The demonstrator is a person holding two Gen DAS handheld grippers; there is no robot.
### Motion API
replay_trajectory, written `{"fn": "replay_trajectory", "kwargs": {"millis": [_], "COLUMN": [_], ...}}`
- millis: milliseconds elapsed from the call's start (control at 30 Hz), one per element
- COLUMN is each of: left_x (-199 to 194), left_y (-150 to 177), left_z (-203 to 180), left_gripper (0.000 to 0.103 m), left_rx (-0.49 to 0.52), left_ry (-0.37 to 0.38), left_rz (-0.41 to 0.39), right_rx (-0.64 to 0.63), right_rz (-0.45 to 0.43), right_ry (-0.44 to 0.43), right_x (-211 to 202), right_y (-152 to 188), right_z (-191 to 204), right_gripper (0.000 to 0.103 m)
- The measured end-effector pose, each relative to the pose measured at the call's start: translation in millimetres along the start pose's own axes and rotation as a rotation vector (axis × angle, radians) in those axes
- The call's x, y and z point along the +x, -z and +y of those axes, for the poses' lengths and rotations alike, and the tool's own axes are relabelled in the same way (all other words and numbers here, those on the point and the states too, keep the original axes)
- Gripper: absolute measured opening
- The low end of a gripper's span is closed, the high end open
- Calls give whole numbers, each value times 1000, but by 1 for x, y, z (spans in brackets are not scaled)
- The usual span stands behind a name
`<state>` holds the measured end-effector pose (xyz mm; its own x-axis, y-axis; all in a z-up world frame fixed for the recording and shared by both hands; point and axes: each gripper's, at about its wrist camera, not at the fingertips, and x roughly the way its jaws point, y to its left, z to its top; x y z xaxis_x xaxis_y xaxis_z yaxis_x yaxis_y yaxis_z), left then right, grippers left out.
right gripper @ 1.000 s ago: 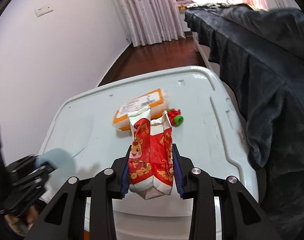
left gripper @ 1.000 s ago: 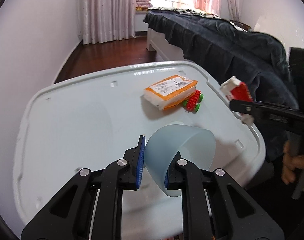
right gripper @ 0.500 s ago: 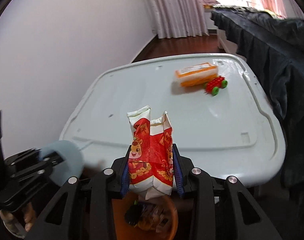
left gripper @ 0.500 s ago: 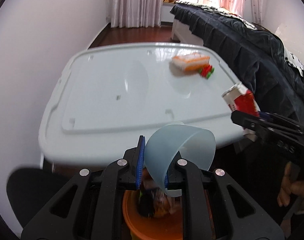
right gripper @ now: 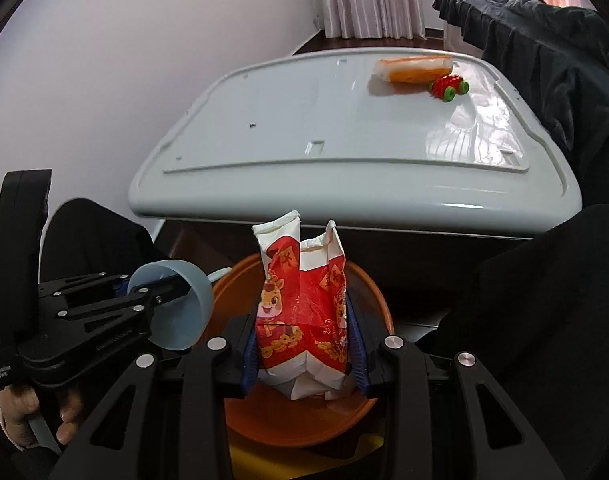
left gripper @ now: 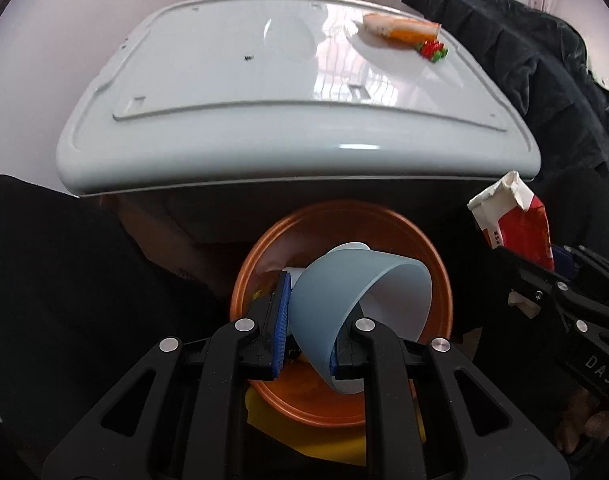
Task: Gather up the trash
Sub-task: 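Carry the snack bag and blue cup into the orange bucket and release, then grasp the orange-and-white parcel bag with the right tool and lift it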
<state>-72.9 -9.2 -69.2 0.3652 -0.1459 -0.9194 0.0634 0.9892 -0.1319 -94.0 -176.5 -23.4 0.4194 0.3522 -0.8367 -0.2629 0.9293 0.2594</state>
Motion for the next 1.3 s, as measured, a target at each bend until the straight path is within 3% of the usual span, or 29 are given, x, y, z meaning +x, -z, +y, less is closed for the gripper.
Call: {"fn": "replay_trajectory", "kwargs": {"millis": [300,767,800,867,900,933,1300], "left_x": [42,46,46,47,46,44,37], "left_y": [0,-3,-3,-3,-3,-3,-5], "left_z": [2,-1,-2,-3,-4,-2,4], "left_gripper": [15,15,17,28,41,47,48], "left_rx": [-18,-20,-18,-17,-17,-19,-40], "left_ry": [-16,-20,-32,-45,-55,-58,-49], "left_rz": [111,127,129,125,121,113,86], "right_rx": [25,23,26,27,29,32,106], "right_rz": [167,191,188,178,174,170,134], "right_ry": [14,18,19,22,22,23,-30], "right_x": [48,51,50,48,47,46,33], "right_y": [5,7,7,6,6,6,-4], "right_z": [-10,-6,-7,-7,-7,-8,-28], "right_gripper": [36,41,48,51,51,51,51]}}
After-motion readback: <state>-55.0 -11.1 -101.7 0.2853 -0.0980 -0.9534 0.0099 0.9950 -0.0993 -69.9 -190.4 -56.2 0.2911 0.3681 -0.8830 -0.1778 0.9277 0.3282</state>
